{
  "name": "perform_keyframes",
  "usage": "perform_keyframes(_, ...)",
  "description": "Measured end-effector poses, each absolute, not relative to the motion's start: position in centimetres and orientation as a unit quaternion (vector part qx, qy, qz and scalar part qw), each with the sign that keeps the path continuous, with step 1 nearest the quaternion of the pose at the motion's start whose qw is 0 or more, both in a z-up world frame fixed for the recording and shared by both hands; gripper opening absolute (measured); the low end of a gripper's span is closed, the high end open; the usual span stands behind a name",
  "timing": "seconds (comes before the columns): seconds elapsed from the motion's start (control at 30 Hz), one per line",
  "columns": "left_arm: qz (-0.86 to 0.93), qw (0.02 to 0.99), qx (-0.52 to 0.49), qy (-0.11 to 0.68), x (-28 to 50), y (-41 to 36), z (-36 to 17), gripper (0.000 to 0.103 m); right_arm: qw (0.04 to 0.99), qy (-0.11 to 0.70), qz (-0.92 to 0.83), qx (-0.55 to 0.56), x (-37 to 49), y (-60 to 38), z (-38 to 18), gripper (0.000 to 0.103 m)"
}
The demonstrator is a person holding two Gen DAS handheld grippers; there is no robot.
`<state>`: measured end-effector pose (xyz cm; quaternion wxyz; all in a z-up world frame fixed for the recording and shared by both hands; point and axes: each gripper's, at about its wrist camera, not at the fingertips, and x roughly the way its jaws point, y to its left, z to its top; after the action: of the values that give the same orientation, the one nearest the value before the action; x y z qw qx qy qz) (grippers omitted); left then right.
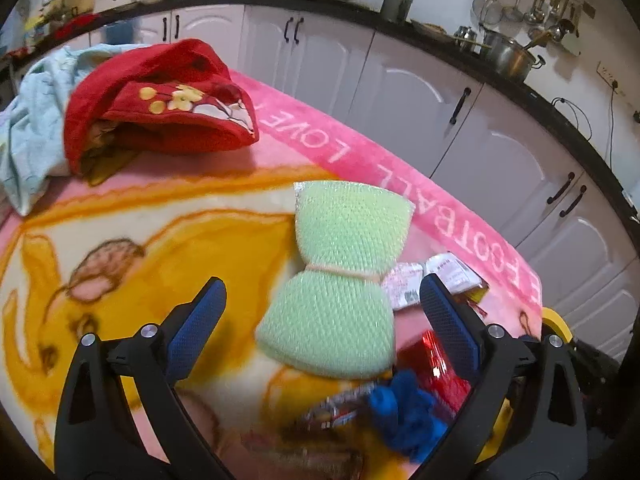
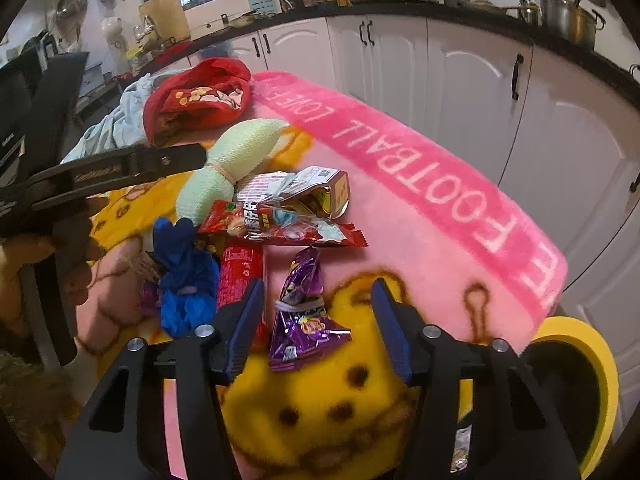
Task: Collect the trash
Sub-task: 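Grasp the green mesh sponge with the left tool while the right tool grasps the purple candy wrapper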
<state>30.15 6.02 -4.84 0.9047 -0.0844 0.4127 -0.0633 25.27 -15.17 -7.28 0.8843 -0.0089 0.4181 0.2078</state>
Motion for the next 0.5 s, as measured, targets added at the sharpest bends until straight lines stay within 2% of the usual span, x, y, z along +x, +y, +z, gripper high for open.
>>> perform_keyframes(0.07, -0.068, 0.903, -0.083, 0.417, 30.9, 5.9, -4.9, 0.089, 0.881, 0.423, 0.211, -0.008, 25.6, -15.0, -7.6, 0.045)
perform_keyframes(0.13, -0.072, 0.899, -0.085, 0.423, 31.7, 5.8, -5.2, 0.089, 0.877, 0.429, 0.216, -0.008, 25.9, -14.8, -8.0, 0.037)
perform_keyframes(0.2, -0.073, 0.897, -0.088, 0.427, 32.2, 5.8, -5.4, 0.089, 0.868, 0.443, 0.223, -0.005, 26.1, -14.6, -8.6, 0.022)
perform_keyframes(0.4, -0.082, 0.889, -0.101, 0.439, 33.0, 6.0, -6.3, 0.088, 0.871, 0.432, 0.235, -0.011, 25.1, -14.5, -8.3, 0.02)
perform_keyframes(0.5, -0.088, 0.885, -0.1, 0.447, 33.1, 6.0, -6.8, 0.073, 0.873, 0.426, 0.237, -0.015, 24.6, -14.7, -7.9, 0.02)
